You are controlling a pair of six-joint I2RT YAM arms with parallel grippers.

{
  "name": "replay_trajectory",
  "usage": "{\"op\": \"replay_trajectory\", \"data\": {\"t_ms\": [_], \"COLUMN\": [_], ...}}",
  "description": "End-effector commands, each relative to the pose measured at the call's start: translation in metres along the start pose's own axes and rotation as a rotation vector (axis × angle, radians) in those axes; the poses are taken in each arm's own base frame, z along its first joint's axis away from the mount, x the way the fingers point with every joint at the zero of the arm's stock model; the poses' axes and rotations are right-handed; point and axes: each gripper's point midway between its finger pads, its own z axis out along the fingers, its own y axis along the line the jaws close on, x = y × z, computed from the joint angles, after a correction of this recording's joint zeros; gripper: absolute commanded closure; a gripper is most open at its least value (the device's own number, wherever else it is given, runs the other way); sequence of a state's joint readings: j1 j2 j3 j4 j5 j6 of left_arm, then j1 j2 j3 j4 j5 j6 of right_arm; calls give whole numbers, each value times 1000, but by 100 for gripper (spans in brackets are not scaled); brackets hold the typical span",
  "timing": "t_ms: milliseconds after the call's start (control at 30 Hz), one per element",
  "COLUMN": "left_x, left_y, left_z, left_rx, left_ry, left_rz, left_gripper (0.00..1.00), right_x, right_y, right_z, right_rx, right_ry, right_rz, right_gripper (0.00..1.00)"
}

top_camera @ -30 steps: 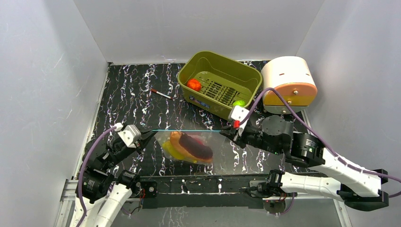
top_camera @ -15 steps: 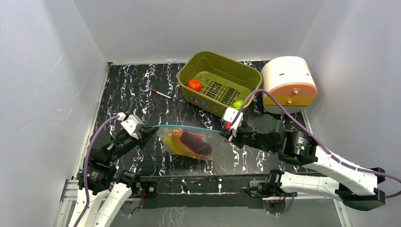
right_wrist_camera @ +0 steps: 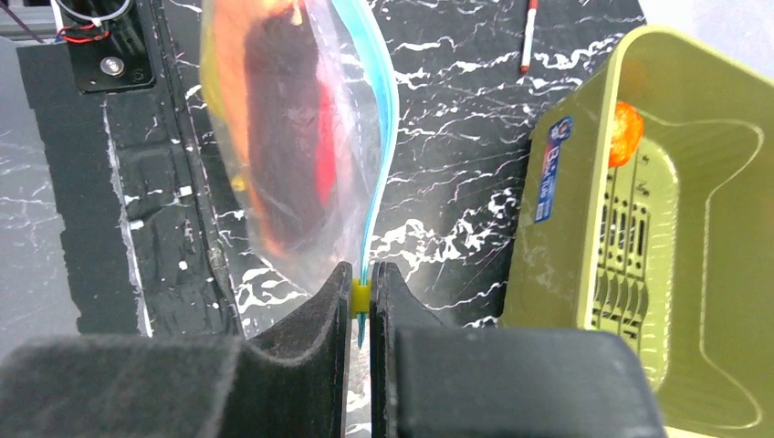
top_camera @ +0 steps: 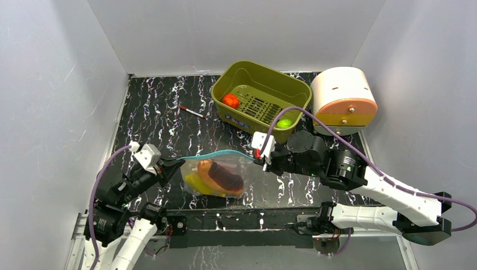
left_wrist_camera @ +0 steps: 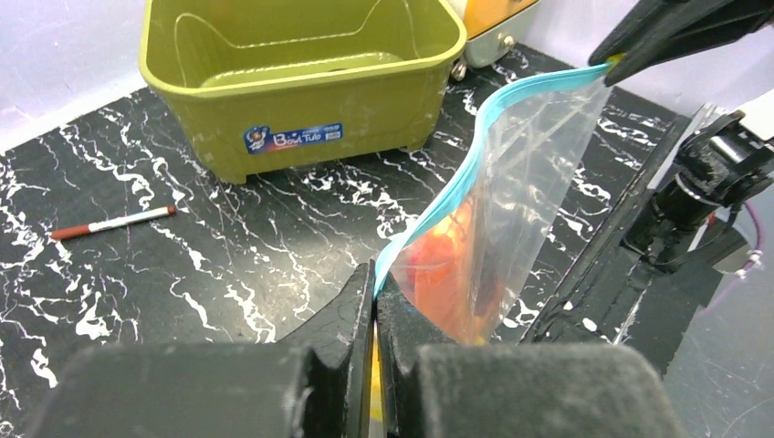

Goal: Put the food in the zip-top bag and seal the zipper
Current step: Place the zipper food storage bag at the center of the board.

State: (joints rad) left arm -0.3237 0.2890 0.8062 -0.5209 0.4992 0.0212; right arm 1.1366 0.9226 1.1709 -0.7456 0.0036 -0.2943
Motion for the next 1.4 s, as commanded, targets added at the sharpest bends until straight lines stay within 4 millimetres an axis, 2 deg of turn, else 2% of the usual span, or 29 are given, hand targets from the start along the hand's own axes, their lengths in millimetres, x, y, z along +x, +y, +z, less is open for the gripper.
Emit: {"op": "replay_trajectory", "data": {"t_ms": [0, 100, 233, 300, 467, 667, 733, 800, 900, 1033, 1167, 1267, 1300, 1367], "left_x": [-17, -10, 0, 7, 38, 43, 47, 50, 49, 53, 56, 56, 56, 53], "left_y": [-9, -1, 13, 18, 47, 58, 60, 64, 73, 84, 85, 87, 87, 88], "left_z": [-2, 11, 17, 14, -2, -5, -6, -10, -18, -28, -27, -31, -33, -38], "left_rx": [28, -1, -95, -147, -382, -456, -480, -516, -578, -665, -678, -703, -712, -728], "left_ry": [-57, -45, -61, -76, -94, -120, -102, -94, -125, -134, -132, -141, -144, -153], "left_rz": [-63, -180, -334, -389, -539, -591, -615, -627, -631, -636, -668, -684, -686, -692], "left_gripper": [100, 100, 100, 100, 100, 100, 100, 100, 100, 100, 99, 90, 86, 69], "right_x": [-47, -57, -59, -59, -67, -72, -61, -64, -75, -96, -100, -103, -104, -107], "right_y": [-24, -31, -29, -27, -22, -31, -30, -30, -30, -40, -48, -49, -49, -50], "right_z": [-9, 15, 65, 90, 150, 225, 255, 272, 289, 302, 316, 323, 325, 328], "right_rx": [80, 91, 32, -11, -105, -155, -175, -173, -187, -144, -114, -115, -114, -107], "right_ry": [-139, -147, -90, -70, -122, -162, -145, -157, -160, -215, -218, -230, -235, -252], "right_rz": [-108, -204, -255, -260, -290, -287, -293, -269, -243, -226, -232, -226, -219, -206], "right_gripper": [100, 100, 100, 100, 100, 100, 100, 100, 100, 100, 100, 100, 97, 86]}}
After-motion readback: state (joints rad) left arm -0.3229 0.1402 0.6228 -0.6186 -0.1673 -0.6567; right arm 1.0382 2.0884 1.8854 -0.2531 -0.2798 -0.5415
